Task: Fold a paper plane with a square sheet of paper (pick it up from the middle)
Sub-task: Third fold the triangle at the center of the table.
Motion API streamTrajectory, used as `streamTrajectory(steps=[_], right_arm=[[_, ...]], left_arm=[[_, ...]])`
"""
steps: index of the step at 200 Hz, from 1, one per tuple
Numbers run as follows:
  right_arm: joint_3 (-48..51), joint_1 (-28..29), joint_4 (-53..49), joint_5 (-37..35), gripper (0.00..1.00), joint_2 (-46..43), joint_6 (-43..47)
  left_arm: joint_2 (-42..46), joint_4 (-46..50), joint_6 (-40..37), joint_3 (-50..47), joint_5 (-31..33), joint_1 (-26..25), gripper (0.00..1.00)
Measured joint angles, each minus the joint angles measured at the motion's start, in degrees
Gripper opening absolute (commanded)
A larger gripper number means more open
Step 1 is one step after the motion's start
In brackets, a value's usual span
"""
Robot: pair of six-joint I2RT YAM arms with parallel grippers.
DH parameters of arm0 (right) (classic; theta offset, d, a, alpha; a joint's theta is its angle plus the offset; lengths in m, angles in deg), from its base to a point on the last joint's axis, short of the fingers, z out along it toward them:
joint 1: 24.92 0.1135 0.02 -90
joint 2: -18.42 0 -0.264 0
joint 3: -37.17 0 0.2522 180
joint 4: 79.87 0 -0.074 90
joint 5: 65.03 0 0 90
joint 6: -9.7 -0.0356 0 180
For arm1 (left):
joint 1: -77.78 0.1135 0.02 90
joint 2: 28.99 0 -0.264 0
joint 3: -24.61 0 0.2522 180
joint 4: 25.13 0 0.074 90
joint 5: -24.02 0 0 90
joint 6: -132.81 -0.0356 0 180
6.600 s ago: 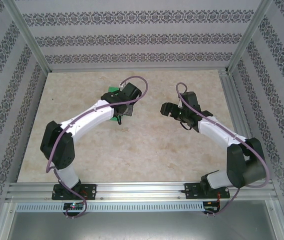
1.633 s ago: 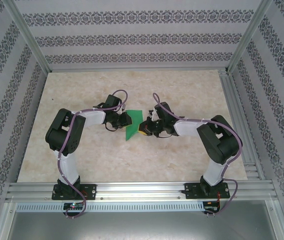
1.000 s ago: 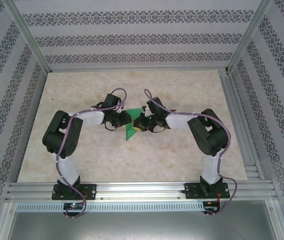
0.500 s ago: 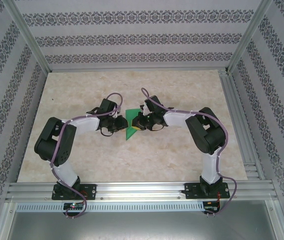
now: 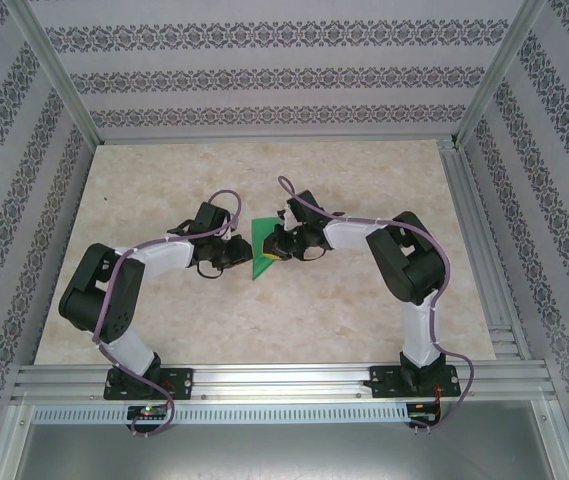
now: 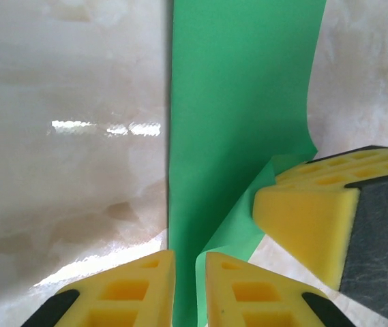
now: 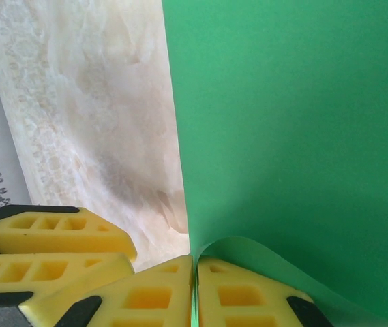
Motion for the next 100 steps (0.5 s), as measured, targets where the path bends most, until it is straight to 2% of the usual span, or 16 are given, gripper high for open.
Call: streamTrajectory(steps=[100], right_arm=[[-2.99, 0.11, -3.04, 0.04, 0.12, 1.29, 2.54]], left_arm=[[-0.09, -0.02, -0.42, -0.63, -2.71, -0.02, 0.21]])
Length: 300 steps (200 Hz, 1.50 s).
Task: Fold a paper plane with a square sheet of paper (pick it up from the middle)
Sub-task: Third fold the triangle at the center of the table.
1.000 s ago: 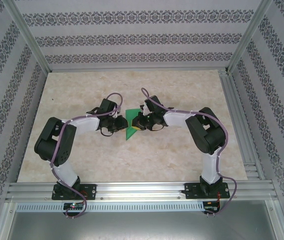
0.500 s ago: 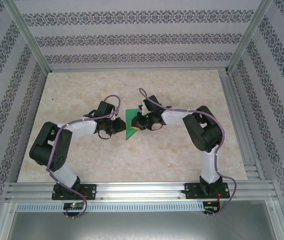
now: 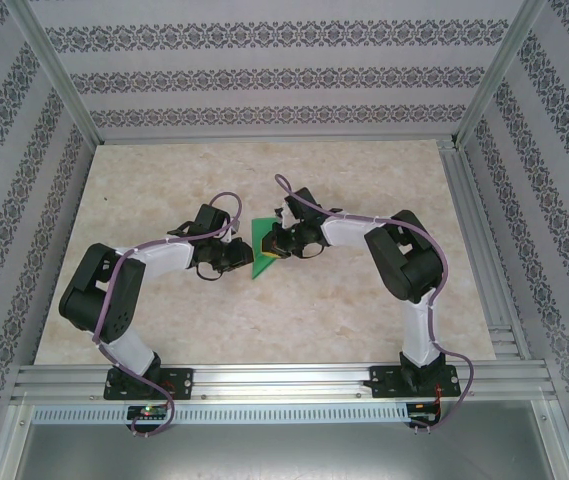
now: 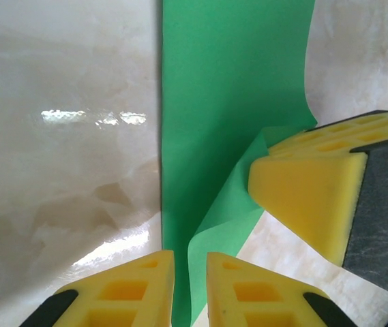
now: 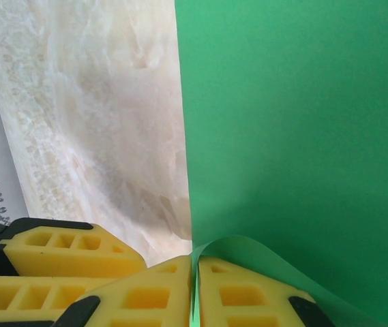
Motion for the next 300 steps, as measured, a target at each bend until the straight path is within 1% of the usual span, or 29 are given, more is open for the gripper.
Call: streamTrajectory(steps=[45, 197, 300], right_arm=[[-0.76, 0.28, -0.63, 0.11, 0.13, 1.25, 0.9], [-1.53, 0.26, -1.46, 0.07, 0.13, 2.56, 1.11], [-1.53, 0.22, -0.28, 0.11, 0.13, 2.58, 0.48]], left_arm=[[-0.39, 0.0, -0.13, 0.0, -0.11, 0.0, 0.18], [-0.94, -0.02, -0.13, 0.0, -0.15, -0.44, 0.18], [-1.62, -0.09, -0.13, 0.0, -1.42, -1.25, 0.18]])
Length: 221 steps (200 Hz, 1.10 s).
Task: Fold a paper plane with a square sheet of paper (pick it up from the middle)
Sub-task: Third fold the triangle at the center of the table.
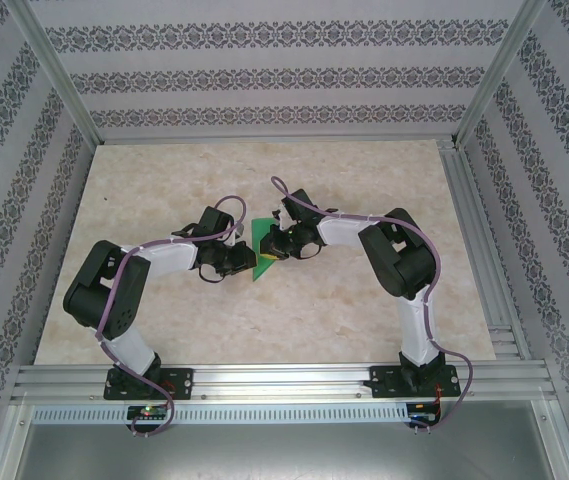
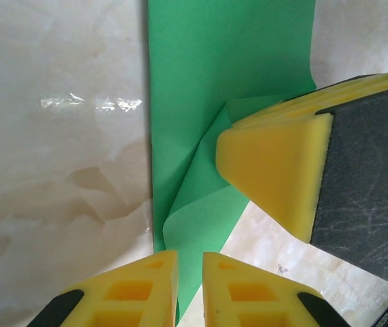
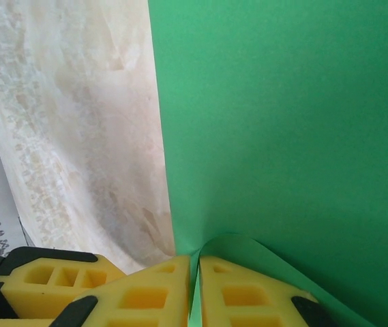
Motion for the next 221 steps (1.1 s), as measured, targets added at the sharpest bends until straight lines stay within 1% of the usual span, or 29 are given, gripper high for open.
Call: streamTrajectory(steps=[154, 170, 198, 221], right_arm=[[0.0, -0.07, 1.2, -0.42, 0.14, 0.96, -0.96], [0.0, -0.09, 1.09, -0.55, 0.16, 0.96, -0.98], [-0.09, -0.07, 1.2, -0.55, 0.23, 0.96, -1.27], [-0.24, -0.09, 1.44, -0.22, 0.28, 0.94, -1.42]], left_arm=[[-1.03, -2.71, 0.02, 0.0, -0.04, -0.28, 0.18], [-1.33, -2.91, 0.02, 0.0, -0.17, -0.59, 0.18], [-2.14, -3.19, 0.02, 0.0, -0.15, -0.79, 0.18], [-2.8, -3.3, 0.02, 0.0, 0.04, -0.79, 0.17]])
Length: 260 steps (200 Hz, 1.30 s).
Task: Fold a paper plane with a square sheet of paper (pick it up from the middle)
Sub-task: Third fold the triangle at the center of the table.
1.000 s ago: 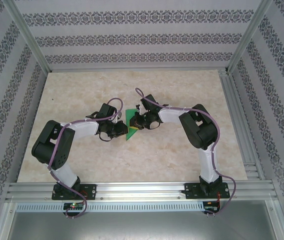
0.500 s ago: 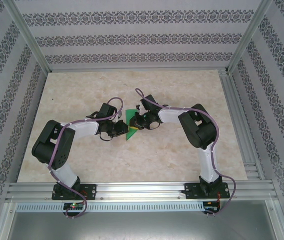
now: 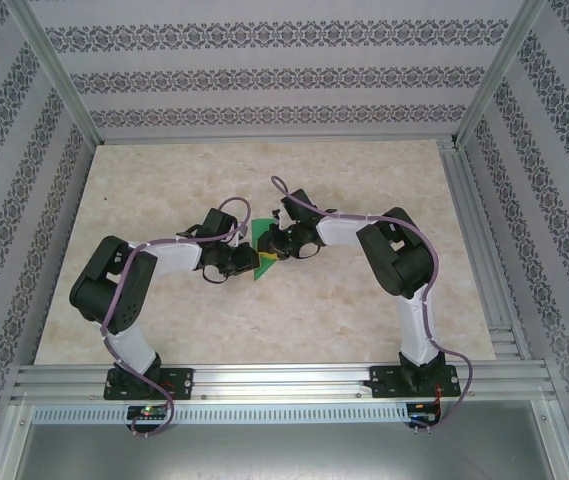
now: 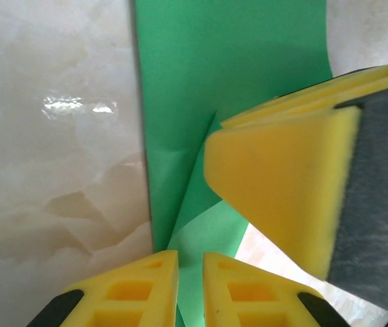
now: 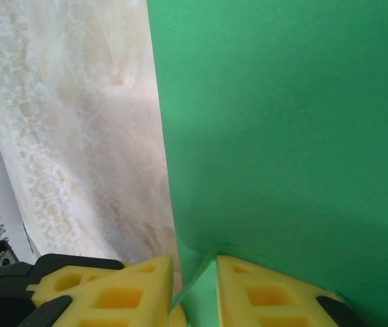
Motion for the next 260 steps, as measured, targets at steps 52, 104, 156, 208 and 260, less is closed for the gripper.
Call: streamTrajectory(steps=[52, 104, 156, 208, 260], right_arm=[[0.0, 0.0, 0.61, 0.28, 0.38, -0.37, -0.24], [0.07, -0.02, 0.92, -0.04, 0.34, -0.52, -0.7], [0.57, -0.68, 1.05, -0.24, 0.29, -0.52, -1.05], [1.01, -0.79, 1.07, -0.9, 0.18, -0.52, -1.27], [1.18, -0.85, 1.01, -1.22, 0.13, -0.52, -1.27]], left_arm=[[-0.48, -0.07, 0.0, 0.0, 1.53, 0.0, 0.13], [-0.13, -0.02, -0.02, 0.0, 3.13, 0.04, 0.14], [1.29, 0.0, -0.39, 1.38, 5.18, 1.7, 0.17], [0.42, -0.57, -1.4, 2.8, 3.93, 3.21, 0.19], [-2.82, -3.43, -1.25, 3.41, -0.33, 3.43, 0.16]])
